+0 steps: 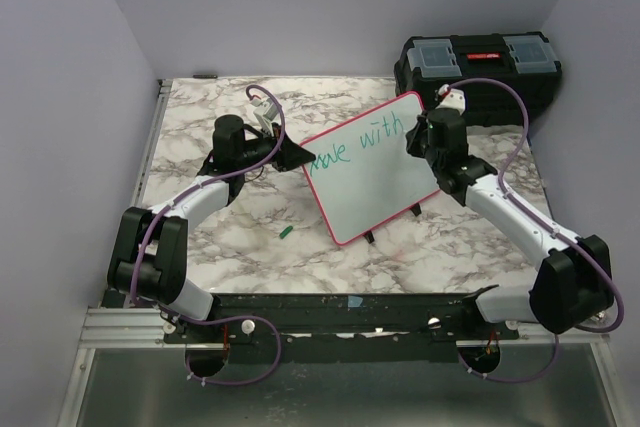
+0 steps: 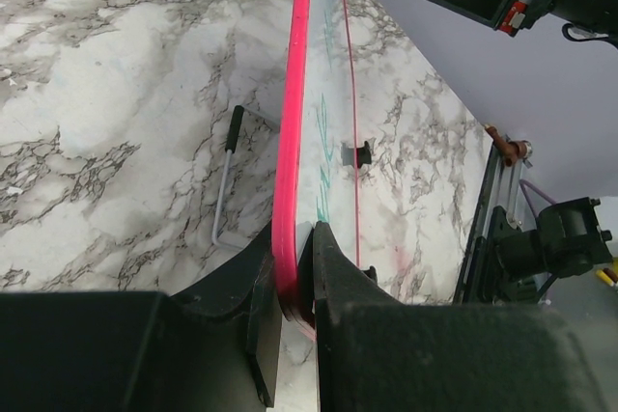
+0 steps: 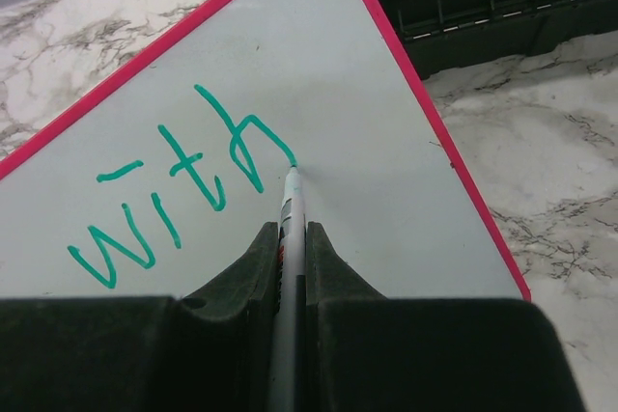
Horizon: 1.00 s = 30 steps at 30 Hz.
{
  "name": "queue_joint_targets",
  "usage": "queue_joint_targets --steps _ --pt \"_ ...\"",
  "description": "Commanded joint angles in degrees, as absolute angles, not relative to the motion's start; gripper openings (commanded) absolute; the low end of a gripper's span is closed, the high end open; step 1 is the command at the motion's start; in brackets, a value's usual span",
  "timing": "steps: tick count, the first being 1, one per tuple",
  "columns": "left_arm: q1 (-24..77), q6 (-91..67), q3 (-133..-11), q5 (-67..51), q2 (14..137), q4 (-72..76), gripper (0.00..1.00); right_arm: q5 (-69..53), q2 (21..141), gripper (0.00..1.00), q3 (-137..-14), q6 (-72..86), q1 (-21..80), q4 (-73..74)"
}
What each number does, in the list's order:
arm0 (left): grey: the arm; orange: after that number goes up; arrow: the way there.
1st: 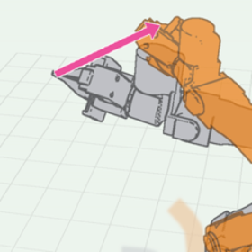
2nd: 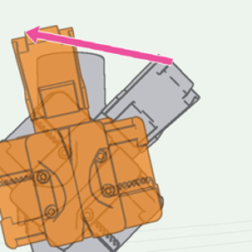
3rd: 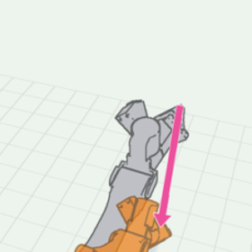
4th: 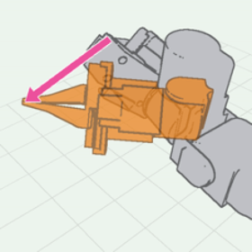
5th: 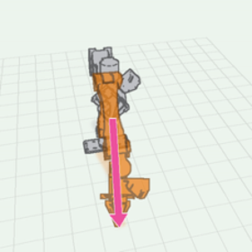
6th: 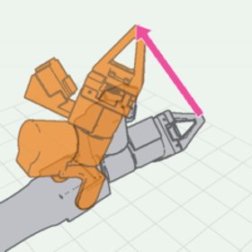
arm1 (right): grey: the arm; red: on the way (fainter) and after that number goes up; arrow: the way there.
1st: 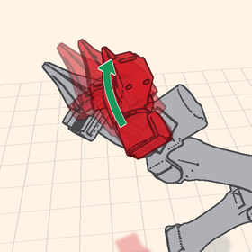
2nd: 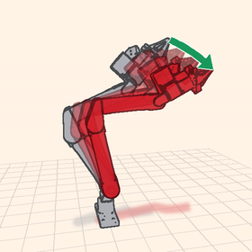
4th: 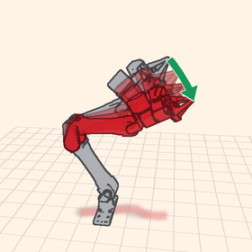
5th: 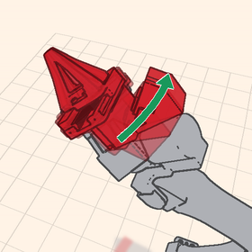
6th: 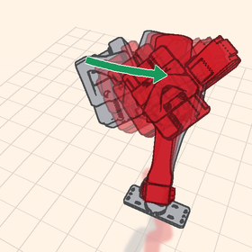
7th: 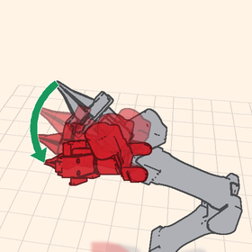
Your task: Write a sentence on the whiteboard
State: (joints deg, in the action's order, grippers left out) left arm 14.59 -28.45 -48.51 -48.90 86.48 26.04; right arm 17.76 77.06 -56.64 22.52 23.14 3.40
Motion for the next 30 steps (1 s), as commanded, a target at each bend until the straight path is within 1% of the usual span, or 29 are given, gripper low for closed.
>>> queue_joint_targets --steps 1,11,14,17,24,30 --pt "14.49 -20.22 -48.99 -45.38 88.39 24.28 0.00 19.95 73.83 0.01 -56.39 22.33 22.92 5.29" --pt "14.41 -19.18 -50.16 -41.47 89.55 20.18 0.00 20.43 70.32 0.01 -56.69 22.73 22.92 5.76" --pt "14.12 -18.81 -50.01 -37.91 89.22 18.99 0.01 20.55 69.97 0.01 -56.62 22.78 22.93 5.91" --pt "13.54 -18.94 -49.13 -37.21 88.59 19.56 0.07 20.60 69.70 0.01 -56.38 22.82 22.93 5.96" --pt "13.45 -19.16 -48.97 -38.23 89.41 21.04 0.18 20.16 69.79 0.01 -56.16 23.22 22.94 5.89" --pt "13.45 -19.16 -48.47 -38.60 90.05 22.47 0.30 20.12 69.70 0.01 -55.68 23.30 22.92 5.97"
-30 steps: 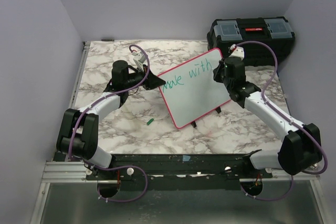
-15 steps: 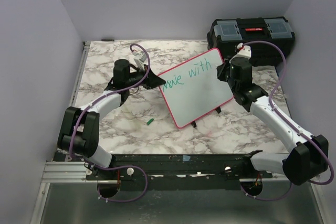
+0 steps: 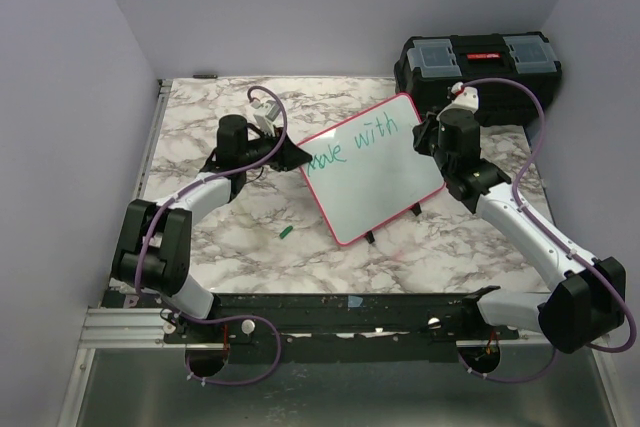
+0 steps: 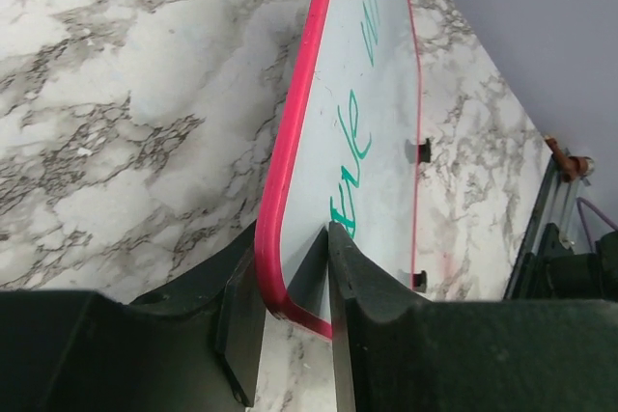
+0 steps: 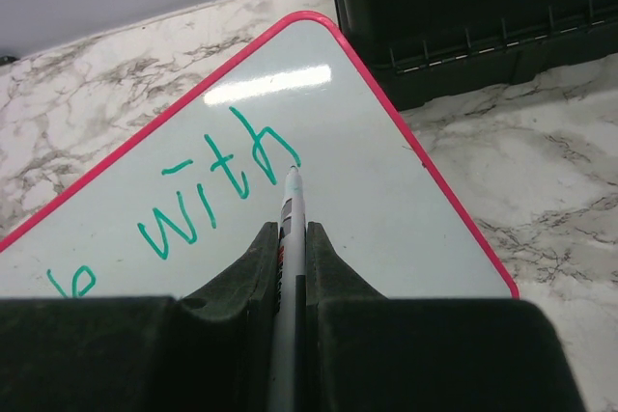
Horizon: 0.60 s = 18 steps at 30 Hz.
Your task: Write a sentence on the whiteboard
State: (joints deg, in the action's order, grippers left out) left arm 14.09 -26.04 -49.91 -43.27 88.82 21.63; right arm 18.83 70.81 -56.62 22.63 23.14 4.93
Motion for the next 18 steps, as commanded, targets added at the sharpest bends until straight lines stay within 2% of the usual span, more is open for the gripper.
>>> queue_joint_targets --steps 1,10,18 --pt "13.46 -19.24 -48.38 -38.54 90.15 22.66 0.31 20.13 69.68 0.01 -55.57 23.36 22.93 5.92" --pt "13.49 -19.69 -48.43 -38.54 90.68 23.90 0.38 19.95 70.31 0.01 -55.42 23.30 22.94 5.80" --pt "13.49 -19.95 -47.55 -38.37 88.54 24.39 0.49 19.70 70.49 0.01 -55.28 23.32 22.86 5.66"
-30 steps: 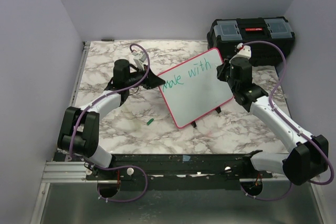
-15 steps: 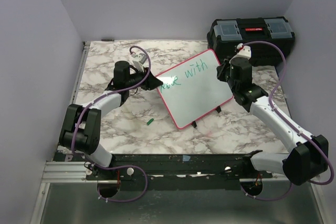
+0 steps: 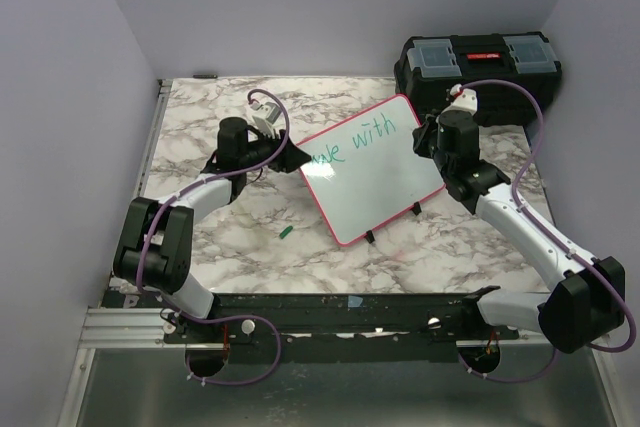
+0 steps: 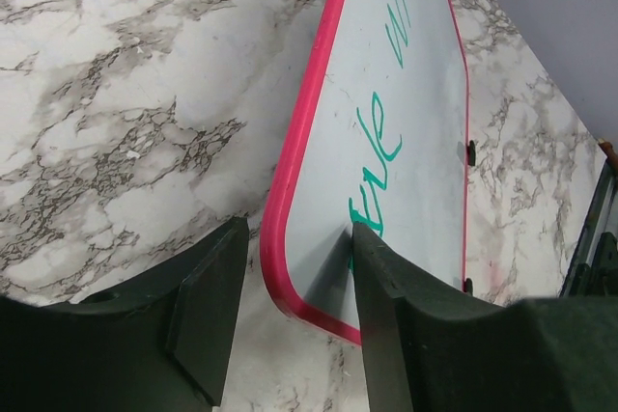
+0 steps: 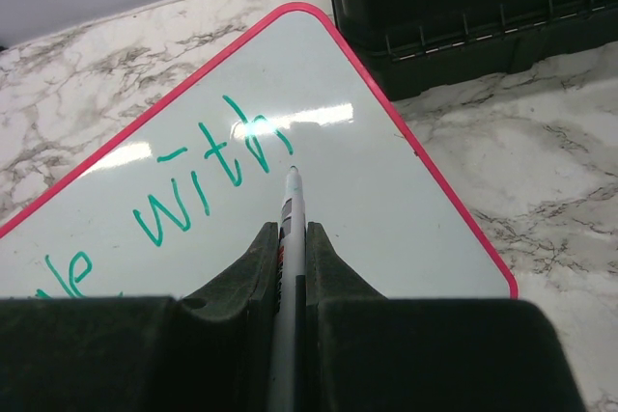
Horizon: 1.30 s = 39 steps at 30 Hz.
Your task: Write a sentence on the whiteboard
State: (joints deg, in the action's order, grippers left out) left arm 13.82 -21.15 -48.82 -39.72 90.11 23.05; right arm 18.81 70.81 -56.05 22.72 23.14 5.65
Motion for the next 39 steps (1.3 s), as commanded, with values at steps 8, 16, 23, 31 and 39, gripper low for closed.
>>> queue_joint_targets --steps 8,16,23,31,39 --pt "13.45 -19.70 -47.11 -38.11 86.54 23.83 0.58 19.62 69.83 0.01 -55.20 23.28 22.94 5.72" --pt "13.45 -19.51 -46.81 -38.20 84.89 23.38 0.67 19.85 68.96 0.01 -54.85 22.91 22.94 5.71" --pt "13.40 -19.90 -46.81 -36.86 82.07 21.63 0.80 19.78 67.39 0.01 -55.24 22.18 22.94 6.57" --pt "13.10 -19.27 -48.71 -37.87 78.54 17.62 0.81 18.24 65.38 0.01 -56.37 20.87 22.94 8.75" --pt "12.33 -15.21 -59.80 -42.07 80.96 6.14 0.82 12.21 63.50 0.01 -57.85 20.47 22.94 11.73"
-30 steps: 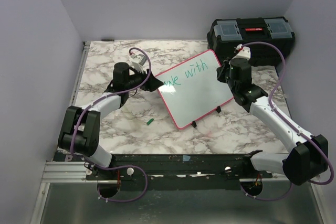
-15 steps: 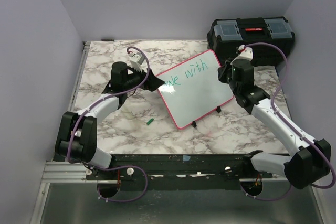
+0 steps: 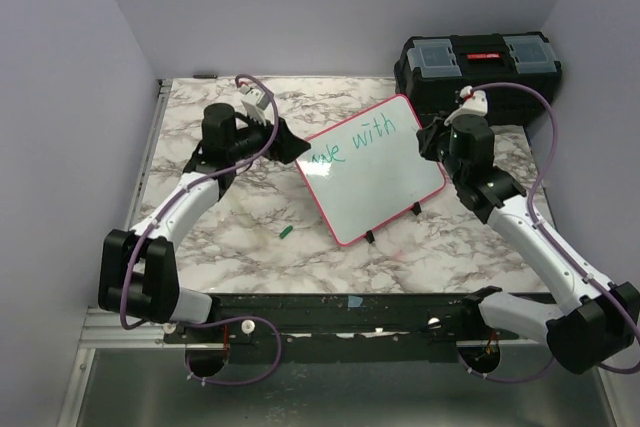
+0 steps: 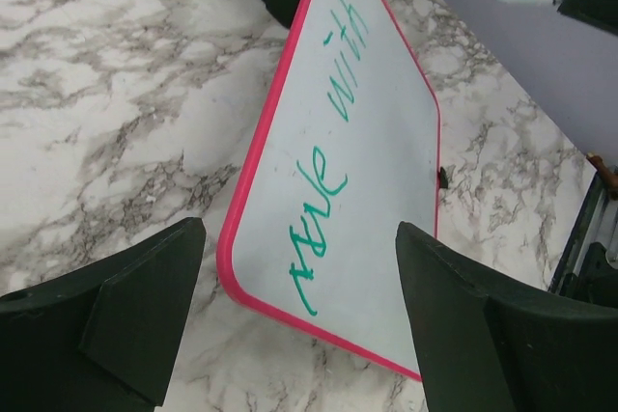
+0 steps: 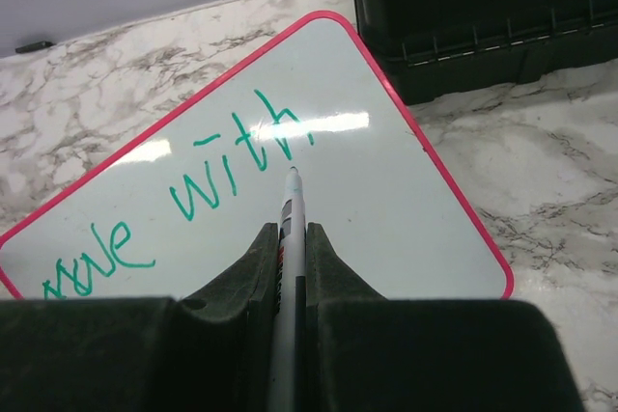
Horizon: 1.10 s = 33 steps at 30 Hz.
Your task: Write a sentence on the whiteboard
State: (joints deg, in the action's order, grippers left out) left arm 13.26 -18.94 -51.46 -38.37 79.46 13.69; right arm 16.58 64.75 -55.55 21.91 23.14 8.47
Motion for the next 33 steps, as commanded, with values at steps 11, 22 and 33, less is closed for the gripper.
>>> queue_joint_targets --steps 11,22,33 --pt "10.99 -10.11 -86.84 -57.32 100.41 -12.10 0.75 0.38 60.39 0.01 -57.10 22.50 22.94 13.44" --pt "11.24 -3.98 -102.45 -61.76 114.49 -28.18 0.66 -5.26 60.07 0.01 -57.74 22.59 22.95 15.64" --pt "13.77 -2.55 -105.73 -63.44 118.93 -31.39 0.62 -5.10 60.10 0.01 -58.07 22.15 22.98 16.95"
